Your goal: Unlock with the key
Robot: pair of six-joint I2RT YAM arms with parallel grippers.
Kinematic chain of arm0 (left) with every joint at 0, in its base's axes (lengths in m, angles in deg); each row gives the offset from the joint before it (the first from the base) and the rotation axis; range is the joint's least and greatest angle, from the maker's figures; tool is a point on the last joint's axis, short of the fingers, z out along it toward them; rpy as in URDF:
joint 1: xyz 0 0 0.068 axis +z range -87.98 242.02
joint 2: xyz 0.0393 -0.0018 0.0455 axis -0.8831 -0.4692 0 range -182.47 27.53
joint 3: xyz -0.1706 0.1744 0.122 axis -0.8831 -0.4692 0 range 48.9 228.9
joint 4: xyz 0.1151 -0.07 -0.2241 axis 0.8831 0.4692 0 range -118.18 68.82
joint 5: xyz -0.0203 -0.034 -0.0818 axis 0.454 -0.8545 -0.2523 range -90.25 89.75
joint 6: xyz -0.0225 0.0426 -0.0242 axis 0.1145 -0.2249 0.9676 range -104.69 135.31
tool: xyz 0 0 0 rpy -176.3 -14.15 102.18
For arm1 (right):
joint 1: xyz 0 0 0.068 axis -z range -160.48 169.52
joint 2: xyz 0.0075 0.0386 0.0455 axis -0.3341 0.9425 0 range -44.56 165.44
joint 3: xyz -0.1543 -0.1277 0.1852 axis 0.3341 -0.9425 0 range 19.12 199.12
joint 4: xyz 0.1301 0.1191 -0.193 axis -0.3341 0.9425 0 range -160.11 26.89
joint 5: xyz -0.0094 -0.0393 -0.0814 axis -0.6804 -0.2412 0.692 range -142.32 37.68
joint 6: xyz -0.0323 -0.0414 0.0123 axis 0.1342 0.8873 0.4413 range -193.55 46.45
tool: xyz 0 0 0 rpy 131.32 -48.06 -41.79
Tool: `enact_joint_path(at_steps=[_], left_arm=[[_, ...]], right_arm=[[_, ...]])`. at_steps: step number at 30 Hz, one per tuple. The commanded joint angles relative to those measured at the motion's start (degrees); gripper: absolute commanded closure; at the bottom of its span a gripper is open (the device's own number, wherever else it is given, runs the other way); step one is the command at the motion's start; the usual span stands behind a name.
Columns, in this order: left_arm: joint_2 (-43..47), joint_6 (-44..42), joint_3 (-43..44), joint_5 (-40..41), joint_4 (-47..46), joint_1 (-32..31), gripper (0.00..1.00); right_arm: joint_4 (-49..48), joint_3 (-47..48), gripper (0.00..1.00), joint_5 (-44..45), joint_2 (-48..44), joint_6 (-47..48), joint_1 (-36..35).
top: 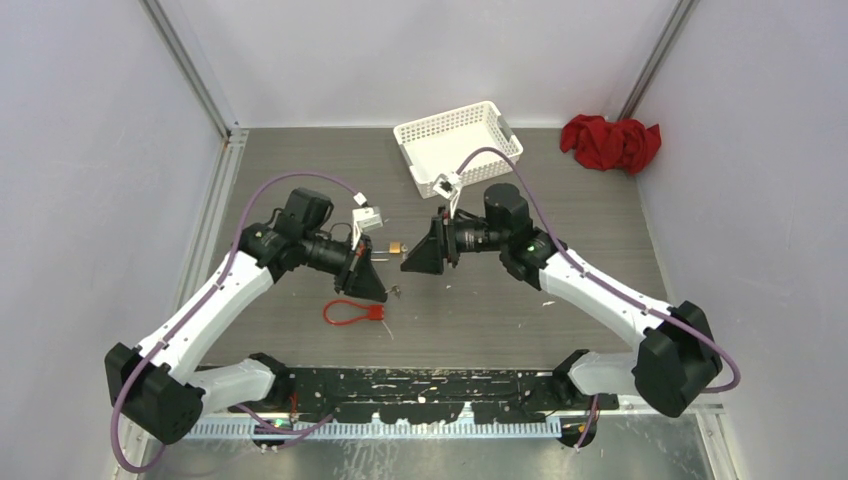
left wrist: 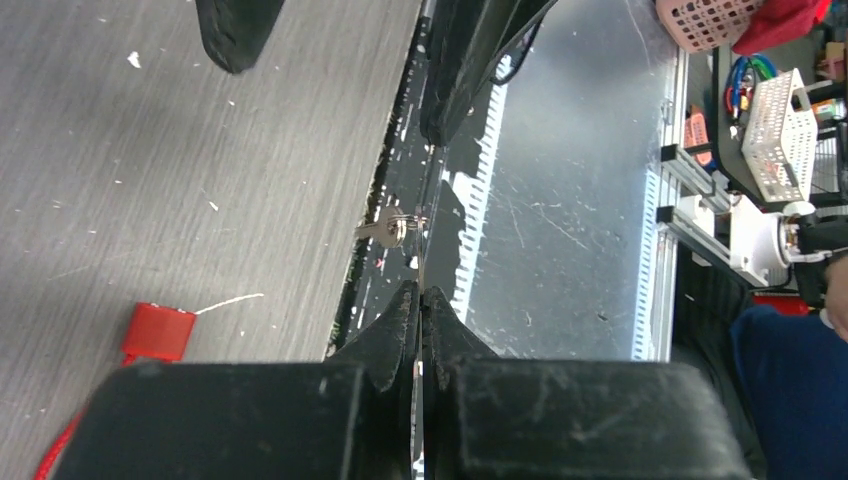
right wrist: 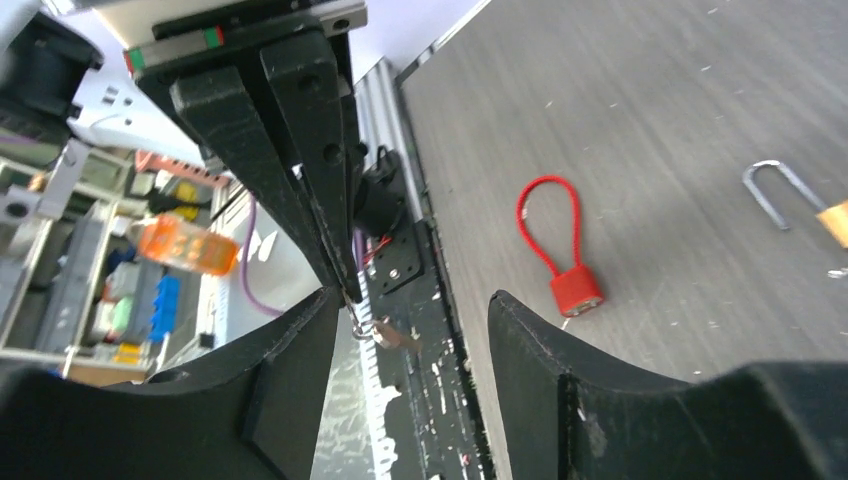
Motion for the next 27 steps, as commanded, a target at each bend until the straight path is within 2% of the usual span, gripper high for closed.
enact_joint_path(at_steps=[1,10,15,17,20,25,27], left_arm=[[0.2,-1.1,2.2,-4.6,2.3,0.4,1.0],[0.4,2.9,1.3,-5.2,-0.9,0.4,1.0],[0.6,3.7,1.3,-5.2,-0.9,0.4,1.0],[0.8,3.7,1.3,-5.4,-0.8,0.4,1.0],[1.1,3.6,1.2,-5.4,-0.5,0.4,1.0],[1.3,2.8,0.8,-5.2,-0.1,0.4,1.0],[1.2,3.0,0.8,-5.1,-0.3,0.4,1.0]], right_arm=[[-7.7,0.3,0.38,-8.8,-0.8,-0.5,-1.8],[-4.0,0.9,0.42,-5.9,1.6,3.4,-7.0],[-1.8,2.1,0.58,-4.5,2.8,5.1,-8.3],[-1.8,1.7,0.61,-4.2,2.5,5.1,-8.3],[-1.4,1.5,0.73,-3.5,1.9,5.3,-8.3],[-0.4,1.0,0.71,-2.4,1.0,5.5,-8.3],[0.0,1.0,0.82,-2.0,0.8,5.7,-8.3]])
